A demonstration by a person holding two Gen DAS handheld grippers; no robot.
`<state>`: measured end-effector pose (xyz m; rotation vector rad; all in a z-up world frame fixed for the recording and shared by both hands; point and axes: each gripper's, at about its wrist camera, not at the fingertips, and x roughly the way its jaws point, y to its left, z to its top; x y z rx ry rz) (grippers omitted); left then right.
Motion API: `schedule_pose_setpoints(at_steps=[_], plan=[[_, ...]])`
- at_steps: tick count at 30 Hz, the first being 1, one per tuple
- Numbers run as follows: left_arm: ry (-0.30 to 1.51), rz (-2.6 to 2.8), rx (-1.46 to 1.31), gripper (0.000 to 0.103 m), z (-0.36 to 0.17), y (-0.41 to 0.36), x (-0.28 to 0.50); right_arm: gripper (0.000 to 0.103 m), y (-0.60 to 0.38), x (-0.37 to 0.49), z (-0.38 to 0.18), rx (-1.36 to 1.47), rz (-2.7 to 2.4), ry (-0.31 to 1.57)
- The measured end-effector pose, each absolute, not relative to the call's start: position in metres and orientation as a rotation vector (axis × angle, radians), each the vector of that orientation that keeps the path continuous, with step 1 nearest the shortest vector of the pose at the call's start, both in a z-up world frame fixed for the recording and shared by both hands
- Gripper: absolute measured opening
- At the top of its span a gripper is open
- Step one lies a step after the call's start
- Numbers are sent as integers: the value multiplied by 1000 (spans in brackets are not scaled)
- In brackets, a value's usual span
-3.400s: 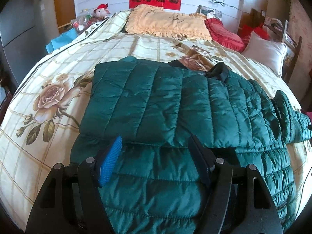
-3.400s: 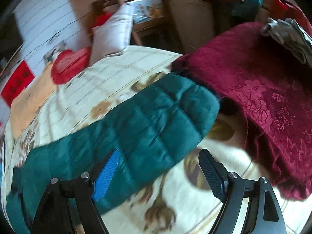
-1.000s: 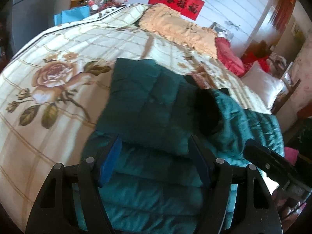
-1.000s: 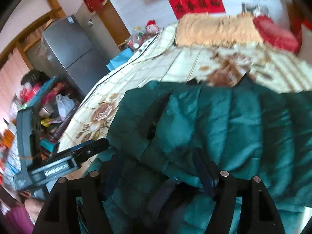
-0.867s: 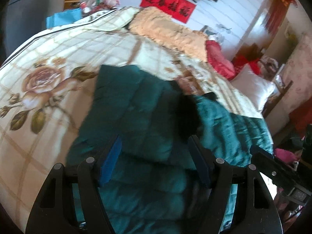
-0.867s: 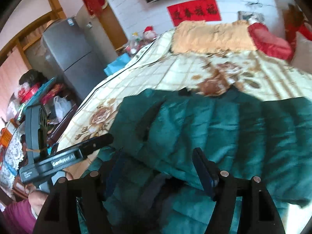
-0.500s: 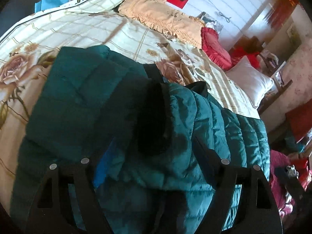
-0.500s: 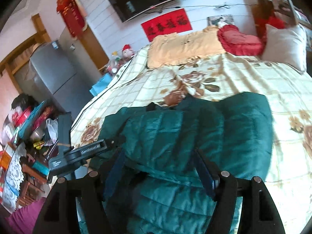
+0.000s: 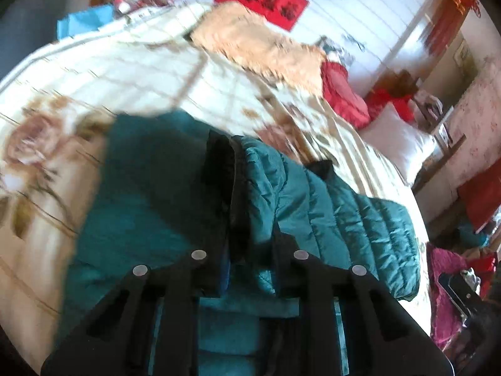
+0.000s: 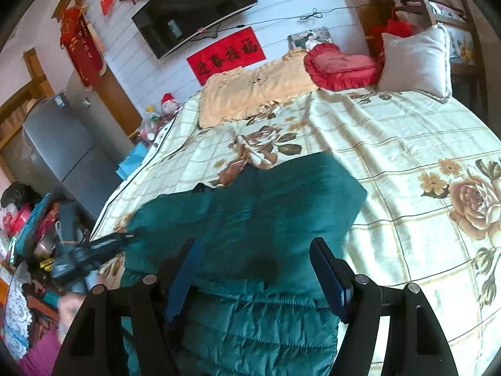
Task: Fold large clothes
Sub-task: 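Grasp the jacket side edge with the right gripper and fold it inward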
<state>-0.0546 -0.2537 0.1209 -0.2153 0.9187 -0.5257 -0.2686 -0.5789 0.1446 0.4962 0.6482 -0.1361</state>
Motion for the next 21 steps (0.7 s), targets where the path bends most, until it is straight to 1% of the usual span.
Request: schedule_pose_setpoints(at_steps=[4, 9, 15, 18, 21], plan=[[873, -452, -186, 19, 129, -212, -43, 69, -570, -249, 136, 472, -147, 692], [912, -382, -182, 19, 108, -183, -27, 69, -541, -206, 116, 402, -114, 767], [966, -354, -144, 19, 66, -185, -29, 70, -509, -153, 72, 291, -162, 884], [958, -347, -125, 22, 59, -189, -29, 71, -501, -142, 51, 235, -203, 905], [959, -339, -102, 25, 63, -192, -29, 71, -502, -141, 48, 227, -215, 905]])
